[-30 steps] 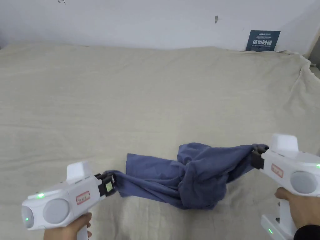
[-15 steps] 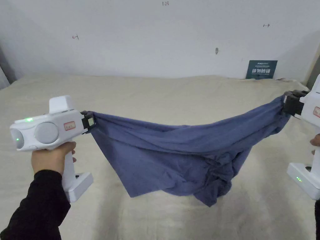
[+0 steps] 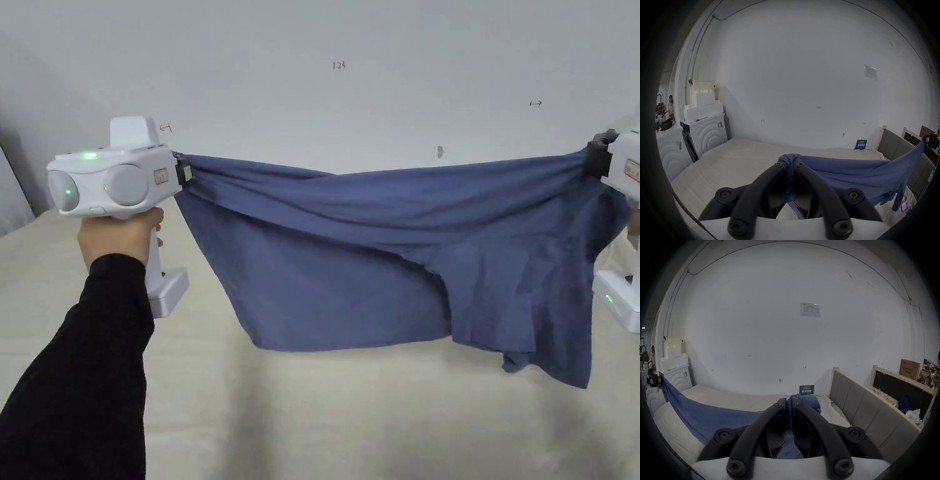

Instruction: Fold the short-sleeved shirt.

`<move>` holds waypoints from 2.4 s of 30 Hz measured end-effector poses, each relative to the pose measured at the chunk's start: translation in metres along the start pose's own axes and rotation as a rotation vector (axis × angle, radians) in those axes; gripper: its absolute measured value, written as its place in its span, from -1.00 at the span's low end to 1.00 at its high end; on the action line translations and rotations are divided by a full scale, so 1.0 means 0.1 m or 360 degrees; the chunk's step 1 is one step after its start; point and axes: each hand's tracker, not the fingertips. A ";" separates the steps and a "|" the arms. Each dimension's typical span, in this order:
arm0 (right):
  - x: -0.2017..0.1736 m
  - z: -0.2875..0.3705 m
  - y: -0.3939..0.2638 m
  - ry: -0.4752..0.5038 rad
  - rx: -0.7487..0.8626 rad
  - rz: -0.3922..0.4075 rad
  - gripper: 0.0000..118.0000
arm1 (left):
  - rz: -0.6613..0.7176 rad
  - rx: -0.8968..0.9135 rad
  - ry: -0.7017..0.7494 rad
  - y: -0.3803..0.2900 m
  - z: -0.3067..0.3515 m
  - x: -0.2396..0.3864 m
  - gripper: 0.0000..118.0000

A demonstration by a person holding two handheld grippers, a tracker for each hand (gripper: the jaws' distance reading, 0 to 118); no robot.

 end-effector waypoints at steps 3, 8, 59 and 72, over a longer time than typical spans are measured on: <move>-0.04 -0.15 0.08 -0.0018 0.0031 0.0041 -0.93 | -0.0035 0.0040 0.0027 0.13 -0.12 0.05 -0.91; -0.13 -0.39 0.09 -0.0054 0.0061 0.0096 -0.93 | -0.0102 0.0080 0.0067 0.21 -0.36 0.13 -0.91; -0.16 2.36 -3.64 -0.0120 -0.0731 -0.0121 -0.93 | -0.0097 -0.0726 0.0148 -3.77 1.93 -0.56 -0.91; -0.15 2.05 -4.12 -0.0143 -0.1154 -0.0121 -0.93 | -0.0062 -0.1060 0.0206 -4.27 1.57 -0.59 -0.91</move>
